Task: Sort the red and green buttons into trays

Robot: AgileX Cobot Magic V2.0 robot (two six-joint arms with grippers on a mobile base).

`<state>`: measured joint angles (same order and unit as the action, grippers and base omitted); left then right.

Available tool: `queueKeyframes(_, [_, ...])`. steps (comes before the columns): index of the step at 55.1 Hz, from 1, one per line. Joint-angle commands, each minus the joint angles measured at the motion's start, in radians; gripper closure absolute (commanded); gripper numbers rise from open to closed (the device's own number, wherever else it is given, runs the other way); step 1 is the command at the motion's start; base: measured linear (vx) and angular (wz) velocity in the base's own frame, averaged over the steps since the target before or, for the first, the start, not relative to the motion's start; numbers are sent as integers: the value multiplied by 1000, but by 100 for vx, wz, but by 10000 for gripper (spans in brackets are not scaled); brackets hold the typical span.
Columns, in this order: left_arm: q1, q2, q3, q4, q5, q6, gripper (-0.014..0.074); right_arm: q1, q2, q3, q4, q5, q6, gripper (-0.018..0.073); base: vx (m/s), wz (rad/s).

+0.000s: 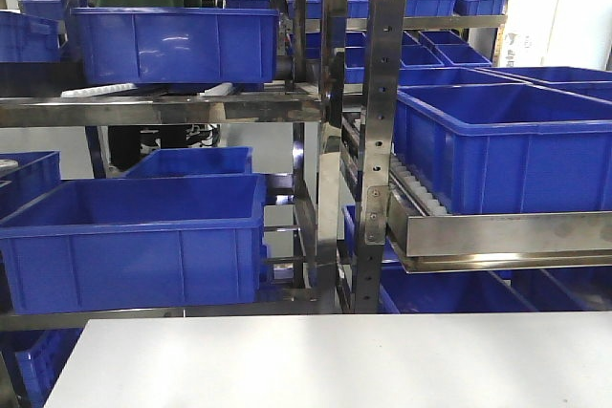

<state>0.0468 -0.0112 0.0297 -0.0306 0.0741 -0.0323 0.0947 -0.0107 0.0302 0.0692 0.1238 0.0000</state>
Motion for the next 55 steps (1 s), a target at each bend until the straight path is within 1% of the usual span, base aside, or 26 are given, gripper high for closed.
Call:
queueKeyframes(1, [3,-14,-28,-2,-80,-10,602,-7,-6,7,-7,-81,-7,567,0,0])
queueKeyframes(33, [3,-14,-28,-1,-82,-9,602,-7,-6,7,-7,-87,-7,567,0,0])
queueKeyframes(38, [3,-14,-28,-1,-98,-9,602,-7,-6,7,-7,-154,-7,567,0,0])
queueKeyframes(42, [3,-14,-34,-1,-162,-6,602,-7,-6,-1,-7,-225,-7,567,0,0])
queueKeyframes(45, [3,-14,-46,-1,-232,-8,602,-7,-6,-32,-7,-274,-7,567,0,0])
queueKeyframes(48, [3,-8,-75,-1,-312,-9,602,-7,-2,-87,-7,-284,-12,567,0,0])
queueKeyframes(50, [3,0,-111,-1,-322,-6,602,-7,8,-130,-7,-284,-25,567,0,0])
queueKeyframes(55, [3,83,-226,0,-282,21,602,-7,89,-259,-7,-284,-86,567,0,0])
